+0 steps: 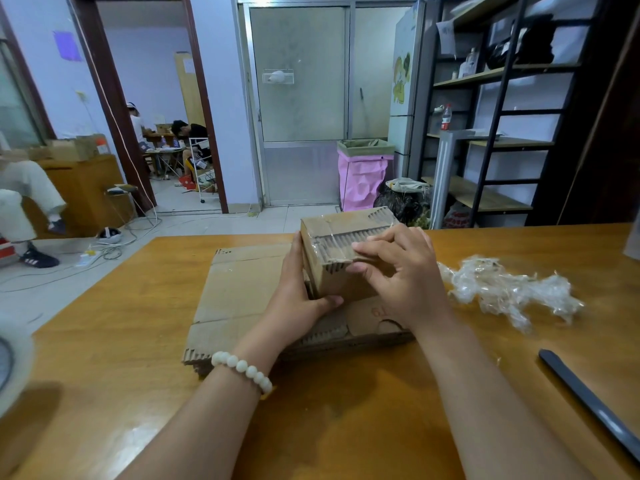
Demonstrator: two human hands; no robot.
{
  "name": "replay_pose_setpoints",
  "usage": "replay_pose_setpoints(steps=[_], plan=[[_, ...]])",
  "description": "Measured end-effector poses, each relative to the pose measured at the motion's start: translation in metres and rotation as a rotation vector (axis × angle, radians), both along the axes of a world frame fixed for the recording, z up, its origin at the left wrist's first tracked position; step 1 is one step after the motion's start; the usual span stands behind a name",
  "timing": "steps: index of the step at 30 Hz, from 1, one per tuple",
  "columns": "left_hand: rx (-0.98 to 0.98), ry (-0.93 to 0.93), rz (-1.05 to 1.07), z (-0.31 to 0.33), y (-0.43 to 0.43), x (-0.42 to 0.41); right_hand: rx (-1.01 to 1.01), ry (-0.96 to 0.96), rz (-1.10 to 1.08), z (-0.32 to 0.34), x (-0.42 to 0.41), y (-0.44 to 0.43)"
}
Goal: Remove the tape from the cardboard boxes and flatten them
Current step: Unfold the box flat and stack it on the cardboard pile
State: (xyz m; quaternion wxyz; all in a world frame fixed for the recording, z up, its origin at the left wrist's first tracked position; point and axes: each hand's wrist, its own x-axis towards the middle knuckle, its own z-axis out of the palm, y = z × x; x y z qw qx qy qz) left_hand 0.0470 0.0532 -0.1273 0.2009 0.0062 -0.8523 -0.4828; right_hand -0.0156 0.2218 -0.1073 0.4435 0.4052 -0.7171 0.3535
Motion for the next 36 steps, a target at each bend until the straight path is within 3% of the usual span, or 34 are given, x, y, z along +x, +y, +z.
replay_pose_setpoints(steps=[7,14,21,25,36], plan=[[-0.065,0.073,0.031,0.004,0.004,0.003,-0.095,0.02,0.119,0.003,0.003,0.0],[-0.089,0.084,0.042,0.004,0.005,0.003,-0.035,0.031,0.13,0.0,0.007,-0.006],[-0.085,0.082,0.025,0.003,0.003,0.001,-0.218,-0.27,0.287,0.005,0.012,-0.007],[-0.113,0.111,0.017,0.003,0.004,0.001,-0.267,-0.342,0.258,0.008,0.015,-0.008],[-0.157,0.161,0.001,0.001,0.004,-0.001,-0.293,-0.286,0.114,0.006,0.021,-0.012]])
